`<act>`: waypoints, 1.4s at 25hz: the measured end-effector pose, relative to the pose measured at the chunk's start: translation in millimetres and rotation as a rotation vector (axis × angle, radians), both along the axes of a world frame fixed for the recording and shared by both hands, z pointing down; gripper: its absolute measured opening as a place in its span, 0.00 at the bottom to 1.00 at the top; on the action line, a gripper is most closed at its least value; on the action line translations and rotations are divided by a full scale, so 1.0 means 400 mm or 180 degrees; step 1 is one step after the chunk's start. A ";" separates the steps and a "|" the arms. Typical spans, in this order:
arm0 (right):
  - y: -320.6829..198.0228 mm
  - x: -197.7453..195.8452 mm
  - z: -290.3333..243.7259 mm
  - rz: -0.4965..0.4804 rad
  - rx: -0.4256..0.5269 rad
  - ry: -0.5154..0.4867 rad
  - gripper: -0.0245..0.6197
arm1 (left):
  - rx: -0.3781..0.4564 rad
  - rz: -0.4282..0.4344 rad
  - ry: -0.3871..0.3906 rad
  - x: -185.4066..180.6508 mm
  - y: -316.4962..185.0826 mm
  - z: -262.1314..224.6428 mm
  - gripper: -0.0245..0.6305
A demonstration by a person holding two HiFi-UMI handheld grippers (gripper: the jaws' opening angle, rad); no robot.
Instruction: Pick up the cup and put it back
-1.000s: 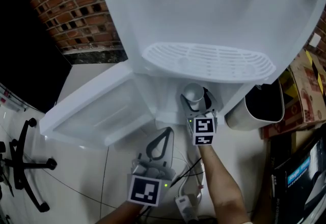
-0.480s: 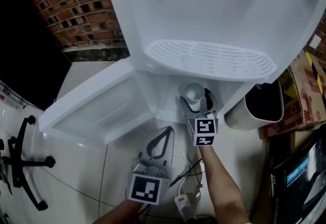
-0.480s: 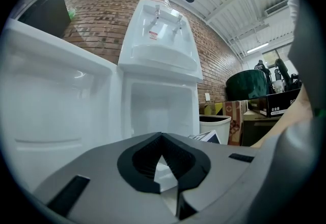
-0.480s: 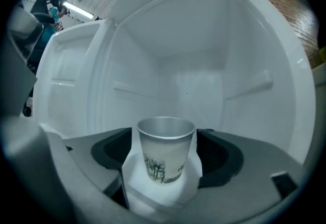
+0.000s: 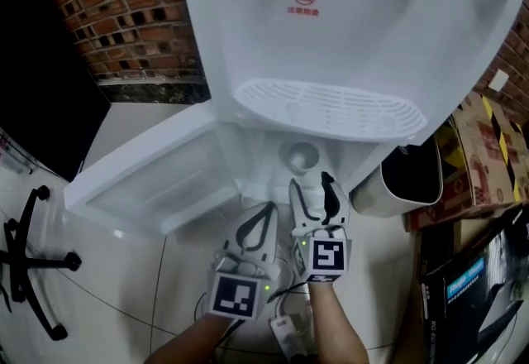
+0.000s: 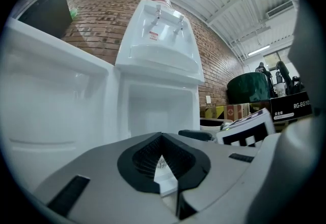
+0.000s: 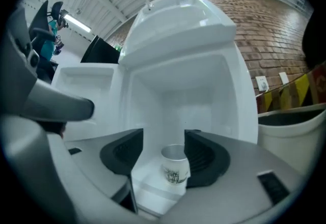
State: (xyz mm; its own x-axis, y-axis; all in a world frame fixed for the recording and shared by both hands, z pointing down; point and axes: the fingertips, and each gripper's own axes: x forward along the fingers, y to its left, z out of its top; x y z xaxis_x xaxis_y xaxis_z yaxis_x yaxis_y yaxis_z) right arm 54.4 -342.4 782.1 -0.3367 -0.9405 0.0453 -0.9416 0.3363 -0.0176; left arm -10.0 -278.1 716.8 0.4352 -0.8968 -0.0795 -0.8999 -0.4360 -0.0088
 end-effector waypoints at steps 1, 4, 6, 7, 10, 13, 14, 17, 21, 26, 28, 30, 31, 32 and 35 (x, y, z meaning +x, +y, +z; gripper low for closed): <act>0.022 -0.003 -0.026 0.0008 0.0043 -0.0040 0.40 | 0.0011 0.0009 0.0002 0.004 0.000 -0.004 0.03; 0.084 0.000 -0.096 0.0038 0.0220 -0.0075 0.32 | 0.0050 0.0037 0.0014 0.013 0.000 -0.019 0.03; 0.119 0.012 -0.126 0.0095 0.0279 -0.0026 0.26 | 0.0080 0.0043 0.0028 0.015 0.001 -0.029 0.03; 0.135 0.016 -0.138 0.0123 0.0298 0.0016 0.22 | 0.0094 0.0045 0.0026 0.015 0.001 -0.033 0.03; 0.169 0.018 -0.170 0.0156 0.0352 0.0180 0.09 | 0.0128 0.0060 0.0012 0.018 0.003 -0.043 0.03; 0.187 0.007 -0.193 0.0133 0.0350 0.0276 0.05 | 0.0165 0.0078 0.0037 0.027 0.009 -0.055 0.03; 0.191 0.004 -0.197 0.0126 0.0346 0.0297 0.05 | 0.0175 0.0085 0.0047 0.030 0.011 -0.060 0.03; 0.195 0.005 -0.208 0.0128 0.0317 0.0304 0.05 | 0.0190 0.0098 0.0078 0.040 0.018 -0.075 0.03; 0.195 0.009 -0.242 0.0105 0.0293 0.0324 0.05 | 0.0210 0.0188 -0.0057 0.062 0.029 -0.114 0.03; 0.208 0.009 -0.356 0.0083 0.0117 0.0300 0.05 | 0.0173 0.0522 -0.0478 0.100 0.061 -0.237 0.03; 0.224 0.000 -0.428 0.0065 0.0026 0.0263 0.05 | 0.0135 0.0543 -0.0510 0.093 0.082 -0.321 0.03; 0.245 -0.019 -0.514 0.0032 -0.0017 0.0239 0.05 | 0.0060 0.0488 -0.0498 0.072 0.105 -0.410 0.03; 0.256 -0.031 -0.563 0.0015 -0.0018 0.0223 0.05 | 0.0026 0.0456 -0.0501 0.059 0.117 -0.454 0.03; 0.267 -0.043 -0.614 -0.0002 -0.0011 0.0203 0.05 | -0.0009 0.0424 -0.0513 0.044 0.130 -0.499 0.03; 0.301 -0.077 -0.773 -0.0052 0.0039 0.0105 0.05 | -0.0105 0.0330 -0.0544 0.003 0.170 -0.633 0.03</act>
State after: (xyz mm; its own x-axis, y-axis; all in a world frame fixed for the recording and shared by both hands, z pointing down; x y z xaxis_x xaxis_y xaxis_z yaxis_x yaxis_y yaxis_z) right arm 23.7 -221.8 472.8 -0.3506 -0.9354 0.0452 -0.9360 0.3516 0.0175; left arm -8.9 -209.9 463.5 0.5301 -0.8473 0.0322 -0.8368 -0.5288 -0.1418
